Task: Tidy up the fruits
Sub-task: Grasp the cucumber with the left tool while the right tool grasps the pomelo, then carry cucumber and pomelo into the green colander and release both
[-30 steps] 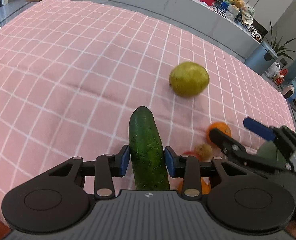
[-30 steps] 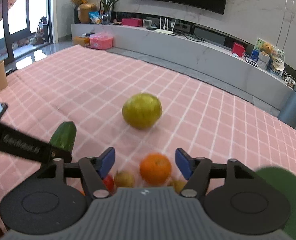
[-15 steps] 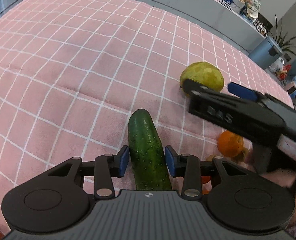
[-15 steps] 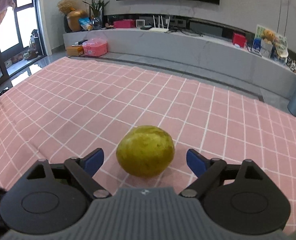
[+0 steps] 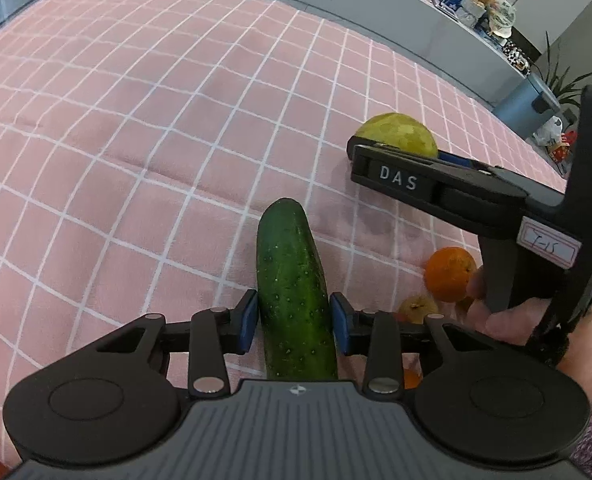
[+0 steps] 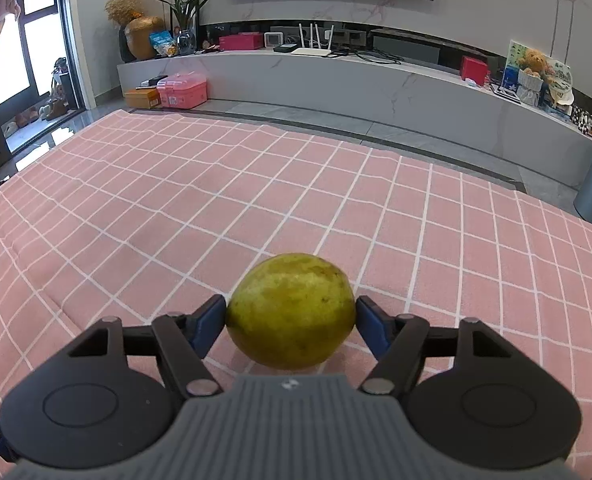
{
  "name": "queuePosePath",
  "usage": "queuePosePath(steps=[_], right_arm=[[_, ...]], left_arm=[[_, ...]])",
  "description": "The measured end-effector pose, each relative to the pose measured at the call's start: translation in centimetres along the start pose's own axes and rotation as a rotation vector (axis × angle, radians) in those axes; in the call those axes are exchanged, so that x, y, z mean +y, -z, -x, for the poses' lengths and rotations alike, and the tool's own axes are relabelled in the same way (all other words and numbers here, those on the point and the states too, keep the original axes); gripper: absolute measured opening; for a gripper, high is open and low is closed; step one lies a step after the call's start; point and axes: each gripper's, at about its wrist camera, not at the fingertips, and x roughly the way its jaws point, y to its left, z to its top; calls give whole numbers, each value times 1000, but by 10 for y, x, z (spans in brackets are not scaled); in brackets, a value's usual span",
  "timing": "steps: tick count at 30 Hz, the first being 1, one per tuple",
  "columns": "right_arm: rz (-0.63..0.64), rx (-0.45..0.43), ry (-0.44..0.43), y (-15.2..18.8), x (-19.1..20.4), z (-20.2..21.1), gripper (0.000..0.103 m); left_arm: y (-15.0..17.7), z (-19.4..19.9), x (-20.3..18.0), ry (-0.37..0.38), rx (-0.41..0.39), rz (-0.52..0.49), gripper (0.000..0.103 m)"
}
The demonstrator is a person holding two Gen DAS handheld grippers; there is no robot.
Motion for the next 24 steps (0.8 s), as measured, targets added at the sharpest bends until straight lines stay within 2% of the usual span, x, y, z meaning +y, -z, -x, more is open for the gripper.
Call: queuePosePath(steps=[7,16,20,24], right_arm=[[10,-55,-4,7,2,38,67],[-5,-144,-16,31,-4,130,67],[-20,-183,-6,46,-12,172,67],[-21,-217,15,58,-27,210,67]], left_arm=[[12,24,-2,13,-76,-34,42],[38,73,-13,68,-206,-117,41],[45,99,-27,82,-269,-160,41],[49,124,-49,132,-325,-215,41]])
